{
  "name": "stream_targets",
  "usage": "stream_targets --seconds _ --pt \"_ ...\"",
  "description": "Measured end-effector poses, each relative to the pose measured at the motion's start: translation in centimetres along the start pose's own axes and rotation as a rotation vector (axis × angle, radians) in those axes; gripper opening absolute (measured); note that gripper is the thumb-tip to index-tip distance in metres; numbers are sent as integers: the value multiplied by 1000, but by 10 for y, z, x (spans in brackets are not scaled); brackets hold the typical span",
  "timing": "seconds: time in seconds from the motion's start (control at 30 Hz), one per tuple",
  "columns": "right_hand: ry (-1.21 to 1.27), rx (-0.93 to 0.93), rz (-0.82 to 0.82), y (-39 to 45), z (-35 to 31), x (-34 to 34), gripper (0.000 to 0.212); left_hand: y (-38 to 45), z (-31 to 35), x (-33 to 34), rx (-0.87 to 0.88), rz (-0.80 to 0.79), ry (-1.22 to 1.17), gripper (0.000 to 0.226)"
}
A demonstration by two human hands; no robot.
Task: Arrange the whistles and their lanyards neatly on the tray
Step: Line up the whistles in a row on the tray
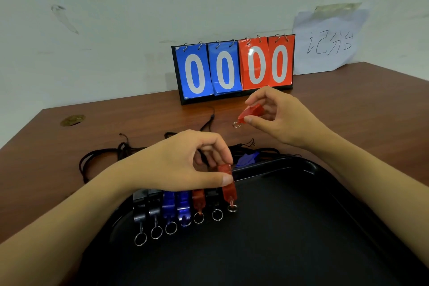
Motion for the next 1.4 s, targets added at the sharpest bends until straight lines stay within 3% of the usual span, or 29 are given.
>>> stream_targets --seconds 0.2,0.37,0.47,0.63,0.87,1.4 --pt "-1 19 6 -1 0 0 37 2 -7 0 -20 0 13 21" --pt "20 -27 -38 -2 -11 0 27 2 -6 -1 -19 10 80 19" --pt "78 -89 -157 -6 -29 6 24 2 -7 0 -18 10 102 20" --pt "177 -53 -505 -17 -45 40 36 3 -10 -1 -22 9 172 22" --pt "60 -150 -694 -32 -70 63 22 4 -12 0 -48 -13 143 24" --pt "-241 -113 -635 -27 -58 71 26 5 -23 -2 -34 -31 164 24"
Point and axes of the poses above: each hand's wrist, its own y-axis towards the middle knuckle, its own x-axis out of the palm, z = x × y, the point moved 10 cm from there along y, towards the middle knuckle, and after that the axes turned 14 degrees about -z, right-handed, at the moved point
